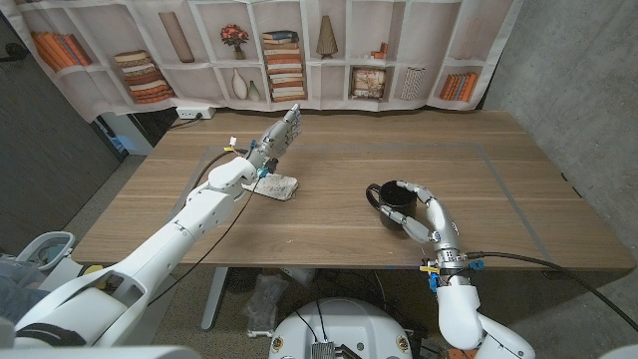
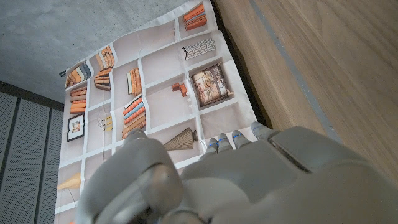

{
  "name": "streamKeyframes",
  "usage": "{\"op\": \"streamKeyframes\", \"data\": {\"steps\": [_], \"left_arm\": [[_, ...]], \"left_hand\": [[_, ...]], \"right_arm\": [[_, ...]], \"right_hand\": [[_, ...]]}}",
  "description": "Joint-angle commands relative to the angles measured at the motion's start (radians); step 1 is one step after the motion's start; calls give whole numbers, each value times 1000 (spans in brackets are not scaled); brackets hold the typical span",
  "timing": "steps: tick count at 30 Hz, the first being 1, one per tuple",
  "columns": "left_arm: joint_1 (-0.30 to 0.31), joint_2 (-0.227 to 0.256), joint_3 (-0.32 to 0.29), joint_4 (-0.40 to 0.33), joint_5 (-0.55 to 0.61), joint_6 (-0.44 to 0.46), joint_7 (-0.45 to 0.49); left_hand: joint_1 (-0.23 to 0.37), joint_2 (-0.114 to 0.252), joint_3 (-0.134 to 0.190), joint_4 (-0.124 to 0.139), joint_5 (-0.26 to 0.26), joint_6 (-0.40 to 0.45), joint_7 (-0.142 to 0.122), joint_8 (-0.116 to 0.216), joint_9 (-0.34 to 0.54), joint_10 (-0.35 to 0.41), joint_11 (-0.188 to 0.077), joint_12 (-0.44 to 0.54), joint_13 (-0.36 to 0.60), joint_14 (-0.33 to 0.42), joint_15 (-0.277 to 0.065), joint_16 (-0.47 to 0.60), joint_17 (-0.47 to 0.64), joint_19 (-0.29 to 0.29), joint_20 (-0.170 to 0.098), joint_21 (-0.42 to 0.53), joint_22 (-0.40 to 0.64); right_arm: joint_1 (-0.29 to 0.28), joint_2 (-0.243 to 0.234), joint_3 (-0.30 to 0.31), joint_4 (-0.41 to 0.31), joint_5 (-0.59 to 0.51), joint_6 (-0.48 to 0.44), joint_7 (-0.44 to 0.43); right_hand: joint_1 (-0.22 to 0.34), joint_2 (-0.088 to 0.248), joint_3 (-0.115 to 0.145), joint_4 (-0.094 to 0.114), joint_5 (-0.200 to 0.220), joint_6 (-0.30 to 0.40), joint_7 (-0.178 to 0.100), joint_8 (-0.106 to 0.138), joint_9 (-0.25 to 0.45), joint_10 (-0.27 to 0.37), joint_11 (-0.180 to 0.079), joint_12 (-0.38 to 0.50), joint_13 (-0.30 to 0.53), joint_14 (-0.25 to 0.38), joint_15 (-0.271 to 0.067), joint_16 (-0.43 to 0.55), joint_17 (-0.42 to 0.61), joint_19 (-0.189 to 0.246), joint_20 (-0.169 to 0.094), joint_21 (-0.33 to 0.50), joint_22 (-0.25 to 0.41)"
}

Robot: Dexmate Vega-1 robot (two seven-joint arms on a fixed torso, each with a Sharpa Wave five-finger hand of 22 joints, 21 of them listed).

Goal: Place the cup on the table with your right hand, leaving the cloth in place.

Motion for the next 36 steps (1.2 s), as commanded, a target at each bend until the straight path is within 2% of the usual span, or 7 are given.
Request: {"op": "streamKeyframes", "data": {"steps": [1, 19, 26, 36], "left_arm": [[-16, -2, 3, -1, 7, 8, -1], [-16, 4, 7, -30, 16, 21, 10], [-8, 7, 8, -45, 18, 27, 19], [-5, 12, 8, -68, 24, 37, 34]], "left_hand": [[6, 4, -6, 3, -4, -12, 6, 2, 3, -32, 3, -2, 3, -83, 6, 0, 5, -131, -42, -3, 3], [7, 5, -9, 2, -4, -12, 6, 2, 3, -31, 3, -2, 3, -83, 6, 0, 5, -132, -42, -3, 3], [7, 6, -9, 2, -4, -11, 7, 2, 3, -31, 2, -1, 3, -82, 6, 0, 5, -132, -42, -2, 3], [8, 7, -11, 2, -5, -11, 6, 2, 3, -32, 2, -2, 3, -83, 5, 0, 5, -132, -42, -2, 3]], "right_arm": [[-15, -2, 32, -9, 11, 3, -6], [-68, 6, 88, -24, 8, 11, -40], [-82, 12, 116, -4, 52, 59, -39], [-91, 30, 151, 20, 73, 100, -42]], "right_hand": [[109, 121, 15, 16, -5, 9, 3, -2, 0, 181, -166, -5, 1, 17, -92, -3, 5, 13, -2, 3, 6], [110, 123, 12, 19, -13, 15, 2, -7, 1, 184, -172, -11, 0, 24, -95, -8, 6, 17, 0, 1, 6], [111, 123, 11, 20, -16, 15, -1, -9, 1, 186, -168, -13, 0, 23, -97, -11, 6, 17, -1, -1, 6], [114, 125, 11, 21, -21, 28, -2, -9, 1, 201, -175, -13, 0, 41, -102, -9, 7, 33, -4, 2, 6]]}}
